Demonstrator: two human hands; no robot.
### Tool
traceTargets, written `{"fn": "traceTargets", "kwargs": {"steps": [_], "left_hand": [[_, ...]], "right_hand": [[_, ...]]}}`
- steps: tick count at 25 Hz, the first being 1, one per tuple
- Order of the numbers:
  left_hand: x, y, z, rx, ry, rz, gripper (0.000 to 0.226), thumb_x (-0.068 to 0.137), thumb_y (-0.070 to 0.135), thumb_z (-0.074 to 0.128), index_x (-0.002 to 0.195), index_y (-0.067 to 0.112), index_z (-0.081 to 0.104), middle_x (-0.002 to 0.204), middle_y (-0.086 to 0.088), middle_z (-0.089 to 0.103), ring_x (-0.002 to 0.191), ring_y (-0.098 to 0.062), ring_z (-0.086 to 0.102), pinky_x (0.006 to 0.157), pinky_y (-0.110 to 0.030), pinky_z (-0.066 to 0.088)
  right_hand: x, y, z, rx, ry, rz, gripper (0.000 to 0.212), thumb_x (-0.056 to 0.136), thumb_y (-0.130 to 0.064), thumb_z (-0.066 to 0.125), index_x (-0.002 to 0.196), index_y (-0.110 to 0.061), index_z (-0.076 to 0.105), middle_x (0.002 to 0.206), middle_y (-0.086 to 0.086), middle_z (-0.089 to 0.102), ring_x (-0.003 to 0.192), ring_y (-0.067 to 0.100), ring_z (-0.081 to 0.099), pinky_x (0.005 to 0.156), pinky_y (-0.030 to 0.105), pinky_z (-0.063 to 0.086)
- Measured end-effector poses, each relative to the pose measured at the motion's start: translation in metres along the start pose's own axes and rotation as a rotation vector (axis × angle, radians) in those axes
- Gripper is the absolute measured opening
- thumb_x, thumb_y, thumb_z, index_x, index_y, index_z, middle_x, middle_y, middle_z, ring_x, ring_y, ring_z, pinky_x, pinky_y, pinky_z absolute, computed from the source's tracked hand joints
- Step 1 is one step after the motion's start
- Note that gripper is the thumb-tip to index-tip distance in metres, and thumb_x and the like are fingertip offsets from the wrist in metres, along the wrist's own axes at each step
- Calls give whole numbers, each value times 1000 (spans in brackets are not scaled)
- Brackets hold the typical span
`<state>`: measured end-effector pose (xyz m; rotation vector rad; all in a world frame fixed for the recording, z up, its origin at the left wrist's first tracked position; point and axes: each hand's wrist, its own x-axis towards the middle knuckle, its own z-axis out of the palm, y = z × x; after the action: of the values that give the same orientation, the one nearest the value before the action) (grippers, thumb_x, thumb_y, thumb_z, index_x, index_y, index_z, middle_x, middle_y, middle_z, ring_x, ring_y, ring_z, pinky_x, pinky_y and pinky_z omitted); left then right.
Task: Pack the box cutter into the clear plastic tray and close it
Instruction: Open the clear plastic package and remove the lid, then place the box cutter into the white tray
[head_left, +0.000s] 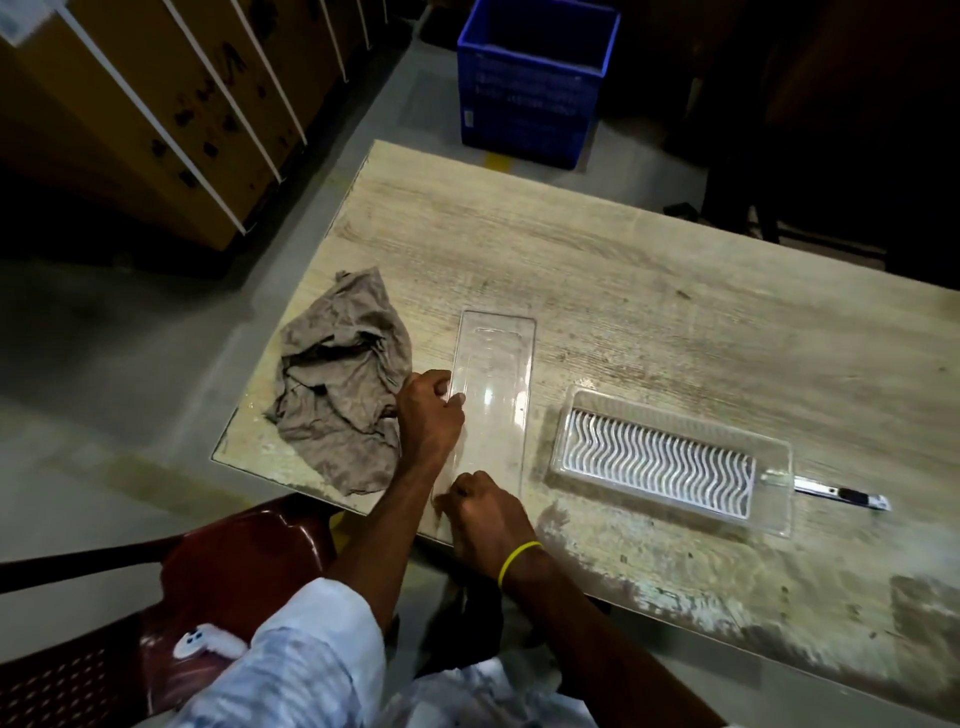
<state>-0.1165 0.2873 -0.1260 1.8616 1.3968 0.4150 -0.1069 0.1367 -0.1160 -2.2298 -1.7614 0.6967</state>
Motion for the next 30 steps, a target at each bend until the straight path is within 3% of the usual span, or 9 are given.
{"fn": "traceTargets", "kwargs": {"steps": [4, 8, 11, 13, 16, 20, 25, 28, 30], "left_hand": [[-4, 20, -14, -143, 56, -38, 22, 83, 15, 75, 105, 10, 74, 97, -9, 71, 77, -20, 67, 75, -35, 59], [-29, 70, -26, -258, -32, 86, 11, 87, 18, 72, 97, 16, 76, 83, 3, 72, 68, -9, 64, 61, -22, 53], [-63, 102, -8, -244, -163, 164, 7, 84, 22, 77, 90, 21, 76, 80, 9, 73, 68, -10, 66, 61, -20, 51], [-85, 109, 10, -145, -185, 170, 19, 80, 26, 81, 97, 22, 74, 89, 7, 72, 72, -13, 67, 64, -20, 50], [-104, 102, 35, 147, -174, 157, 47, 78, 29, 82, 121, 19, 66, 119, -5, 64, 102, -24, 65, 83, -31, 51], [-103, 98, 54, 285, -224, 44, 46, 80, 23, 78, 123, 10, 68, 117, -12, 73, 106, -33, 68, 88, -37, 51], [-85, 141, 67, 295, -158, 80, 34, 85, 12, 70, 119, 12, 73, 112, -13, 77, 102, -35, 71, 80, -31, 47], [-59, 177, 81, 279, -150, 190, 32, 90, 14, 65, 121, 15, 73, 116, -13, 76, 108, -35, 70, 89, -35, 51], [-40, 198, 102, 280, -216, 291, 36, 87, 8, 63, 121, 14, 73, 119, -13, 75, 113, -33, 68, 96, -37, 50]], "right_hand": [[-11, 1, -27, 210, 125, 101, 30, 85, -25, 55, 111, -23, 70, 102, 2, 67, 101, 24, 60, 79, 35, 54], [-49, 26, -76, 466, 424, 247, 20, 87, -30, 66, 103, -25, 75, 89, -8, 70, 73, 7, 63, 73, 19, 50], [-93, 65, -105, 515, 633, 388, 14, 84, -24, 71, 97, -24, 77, 86, -10, 71, 69, 2, 63, 66, 9, 44], [-125, 97, -115, 487, 803, 536, 17, 82, -20, 72, 98, -20, 76, 90, -6, 72, 75, 5, 65, 68, 15, 48], [-167, 157, -119, 308, 967, 824, 30, 81, -17, 72, 110, -11, 72, 106, 7, 72, 99, 25, 65, 92, 35, 50], [-191, 218, -124, 517, 756, 1125, 38, 84, -27, 74, 116, -7, 70, 113, 14, 73, 107, 34, 67, 98, 38, 50], [-204, 223, -117, 791, 616, 1161, 17, 77, -26, 76, 89, -15, 78, 87, 9, 80, 88, 26, 74, 86, 30, 56], [-216, 198, -109, 1045, 599, 1256, 11, 63, -24, 77, 66, -15, 71, 64, 4, 76, 67, 25, 75, 70, 42, 63], [-219, 179, -102, 1299, 536, 1243, 15, 65, -12, 79, 62, -9, 64, 53, 8, 71, 48, 24, 69, 52, 40, 62]]}}
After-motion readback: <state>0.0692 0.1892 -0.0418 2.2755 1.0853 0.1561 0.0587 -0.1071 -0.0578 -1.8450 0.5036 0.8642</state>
